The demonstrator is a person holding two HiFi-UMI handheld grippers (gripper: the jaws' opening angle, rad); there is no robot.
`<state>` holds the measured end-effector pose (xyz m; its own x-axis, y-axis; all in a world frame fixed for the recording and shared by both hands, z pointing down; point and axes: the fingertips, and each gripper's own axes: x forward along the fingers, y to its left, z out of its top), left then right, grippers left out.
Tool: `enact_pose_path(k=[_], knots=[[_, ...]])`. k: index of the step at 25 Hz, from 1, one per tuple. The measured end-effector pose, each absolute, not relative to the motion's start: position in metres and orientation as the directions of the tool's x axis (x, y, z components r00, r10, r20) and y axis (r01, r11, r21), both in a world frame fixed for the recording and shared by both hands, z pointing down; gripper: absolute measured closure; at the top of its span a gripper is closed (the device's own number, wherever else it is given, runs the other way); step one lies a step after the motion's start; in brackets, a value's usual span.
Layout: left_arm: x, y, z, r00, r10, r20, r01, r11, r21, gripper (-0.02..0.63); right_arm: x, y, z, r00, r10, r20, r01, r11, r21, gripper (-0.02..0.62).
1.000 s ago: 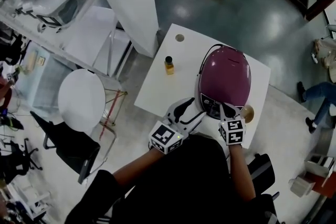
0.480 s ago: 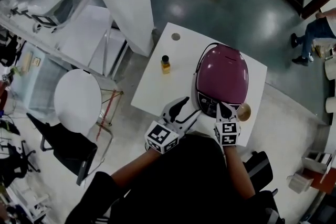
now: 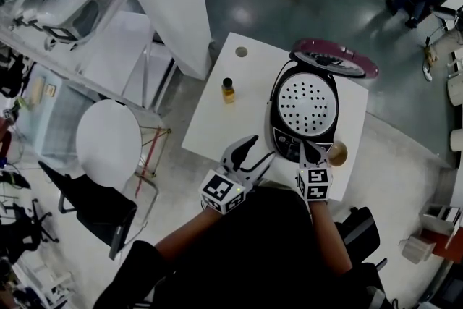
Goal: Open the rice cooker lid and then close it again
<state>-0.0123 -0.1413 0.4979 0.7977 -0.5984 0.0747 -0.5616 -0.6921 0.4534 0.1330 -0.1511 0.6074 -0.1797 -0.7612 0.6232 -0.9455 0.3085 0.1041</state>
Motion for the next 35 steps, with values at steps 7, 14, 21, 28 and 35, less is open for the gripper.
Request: enact_pose_path(k=[7, 14, 21, 28, 35], knots=[[-0.012, -0.144, 0.491, 0.798, -0.601, 0.047, -0.553, -0.700, 0.452, 0.380, 0.136, -0.155, 0.605, -0.159, -0.775, 0.612, -0.951, 0.286, 0.115, 0.595], [-0.011, -0.141, 0.498, 0.810, -0.585, 0.051, -0.537, -0.702, 0.468, 0.380, 0.133, -0.152, 0.610, -0.159, -0.765, 0.624, -0.946, 0.300, 0.126, 0.595], [-0.008, -0.148, 0.503, 0.827, -0.559, 0.062, -0.519, -0.715, 0.469, 0.380, 0.132, -0.157, 0.610, -0.177, -0.755, 0.632, -0.957, 0.282, 0.069, 0.595], [0.005, -0.168, 0.487, 0.848, -0.527, 0.044, -0.489, -0.750, 0.445, 0.380, 0.131, -0.158, 0.608, -0.218, -0.749, 0.625, -0.953, 0.303, 0.031, 0.595], [0.031, -0.206, 0.436, 0.871, -0.492, -0.021, -0.452, -0.815, 0.362, 0.380, 0.135, -0.158, 0.598, -0.283, -0.749, 0.599, -0.939, 0.344, -0.014, 0.594]])
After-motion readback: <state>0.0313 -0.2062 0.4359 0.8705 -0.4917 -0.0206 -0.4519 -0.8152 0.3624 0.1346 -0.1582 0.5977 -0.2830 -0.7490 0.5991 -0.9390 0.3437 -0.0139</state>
